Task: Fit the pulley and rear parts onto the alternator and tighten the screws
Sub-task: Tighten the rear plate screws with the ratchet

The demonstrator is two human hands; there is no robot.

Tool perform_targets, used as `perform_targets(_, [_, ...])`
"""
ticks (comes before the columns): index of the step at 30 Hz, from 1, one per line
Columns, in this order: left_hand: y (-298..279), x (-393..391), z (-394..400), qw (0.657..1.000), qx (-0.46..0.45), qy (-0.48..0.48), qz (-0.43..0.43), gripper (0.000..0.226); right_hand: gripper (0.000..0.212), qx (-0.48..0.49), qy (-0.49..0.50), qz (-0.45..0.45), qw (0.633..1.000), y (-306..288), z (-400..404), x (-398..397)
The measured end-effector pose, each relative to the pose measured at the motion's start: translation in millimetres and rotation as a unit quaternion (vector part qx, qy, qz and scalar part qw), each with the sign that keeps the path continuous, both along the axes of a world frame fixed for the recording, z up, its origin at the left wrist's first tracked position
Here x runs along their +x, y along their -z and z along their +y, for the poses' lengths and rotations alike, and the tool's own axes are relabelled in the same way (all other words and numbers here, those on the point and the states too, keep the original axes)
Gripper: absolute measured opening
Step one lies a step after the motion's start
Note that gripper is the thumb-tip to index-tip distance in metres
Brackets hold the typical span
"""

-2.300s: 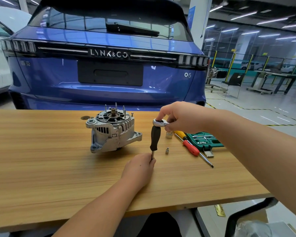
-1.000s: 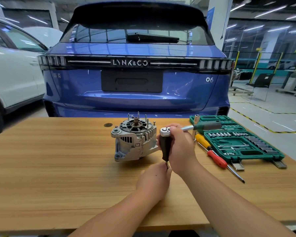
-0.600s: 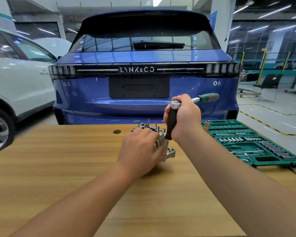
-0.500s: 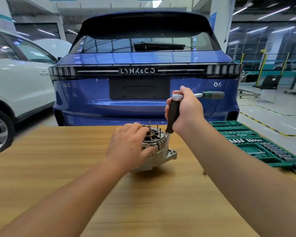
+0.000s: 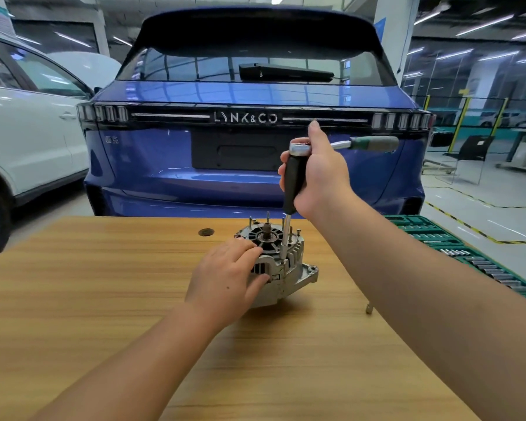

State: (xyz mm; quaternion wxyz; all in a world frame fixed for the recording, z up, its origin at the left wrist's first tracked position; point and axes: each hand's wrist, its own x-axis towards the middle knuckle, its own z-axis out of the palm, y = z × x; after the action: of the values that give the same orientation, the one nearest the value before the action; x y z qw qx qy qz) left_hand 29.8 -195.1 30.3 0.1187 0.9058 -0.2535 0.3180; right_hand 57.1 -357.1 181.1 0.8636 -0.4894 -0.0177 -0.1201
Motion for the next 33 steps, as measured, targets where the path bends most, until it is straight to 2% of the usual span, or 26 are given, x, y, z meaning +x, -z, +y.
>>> perform_targets(5, [-0.7, 0.0, -1.0, 1.0, -0.004, -0.001, 0.016, 0.048, 0.038, -0.01, -0.019, -0.011, 1.0, 4.4, 3.4, 2.9])
perform_targets(8, [-3.5, -0.1, -1.4, 0.999, 0.014, -0.015, 0.039, 0.053, 0.036, -0.032, -0.012, -0.054, 0.998, 7.7, 5.5, 2.1])
perform_targets(11, [-22.2, 7.6, -9.8, 0.993, 0.067, -0.04, 0.087, 0.06, 0.023, -0.132, 0.037, -0.144, 0.98, 14.4, 4.1, 3.3])
perform_targets(13, [-41.5, 15.1, -21.8, 0.989, 0.079, -0.018, 0.127, 0.053, 0.017, -0.217, 0.072, -0.217, 0.949, 18.6, 3.0, 3.3])
perform_targets(15, [-56.9, 22.9, -34.0, 0.978, 0.041, 0.02, 0.204, 0.032, 0.016, -0.306, 0.121, -0.285, 0.9, 19.9, 0.1, 2.8])
perform_targets(18, [-65.7, 34.5, -42.7, 0.952, -0.014, 0.048, 0.302, 0.016, 0.017, -0.471, 0.168, -0.371, 0.782, 15.9, -7.8, 3.9])
perform_targets(20, [-66.5, 41.2, -42.9, 0.941, -0.025, 0.055, 0.332, 0.009, 0.02, -0.598, 0.164, -0.368, 0.693, 9.8, -10.5, 1.9])
perform_targets(23, [-67.4, 48.1, -43.7, 0.927, -0.042, 0.069, 0.367, 0.007, 0.041, -0.745, 0.161, -0.321, 0.562, -2.5, -11.0, -2.6])
perform_targets(25, [-66.2, 50.1, -45.8, 0.921, -0.061, 0.069, 0.379, 0.009, 0.046, -0.791, 0.16, -0.289, 0.515, -14.7, -10.3, -8.7])
perform_targets(26, [-65.0, 50.5, -47.2, 0.922, -0.067, 0.07, 0.375, 0.01, 0.044, -0.802, 0.162, -0.274, 0.505, -21.2, -9.5, -11.4])
perform_targets(28, [-63.4, 49.8, -51.5, 0.927, -0.062, 0.075, 0.363, 0.012, 0.041, -0.819, 0.156, -0.224, 0.504, -34.9, -8.5, -11.1])
perform_targets(29, [-63.5, 48.8, -53.9, 0.929, -0.056, 0.077, 0.358, 0.012, 0.041, -0.822, 0.14, -0.189, 0.518, -42.0, -7.3, -9.6])
perform_targets(30, [-64.0, 47.8, -55.8, 0.931, -0.047, 0.077, 0.355, 0.013, 0.038, -0.815, 0.118, -0.15, 0.547, -48.4, -6.5, -8.0])
perform_targets(31, [-65.1, 47.4, -57.2, 0.932, -0.038, 0.075, 0.352, 0.015, 0.033, -0.789, 0.09, -0.106, 0.598, -54.0, -6.1, -6.9])
perform_targets(33, [-67.8, 47.1, -57.1, 0.933, -0.024, 0.065, 0.354, 0.019, 0.02, -0.646, -0.003, 0.002, 0.764, -59.6, -6.7, -7.2])
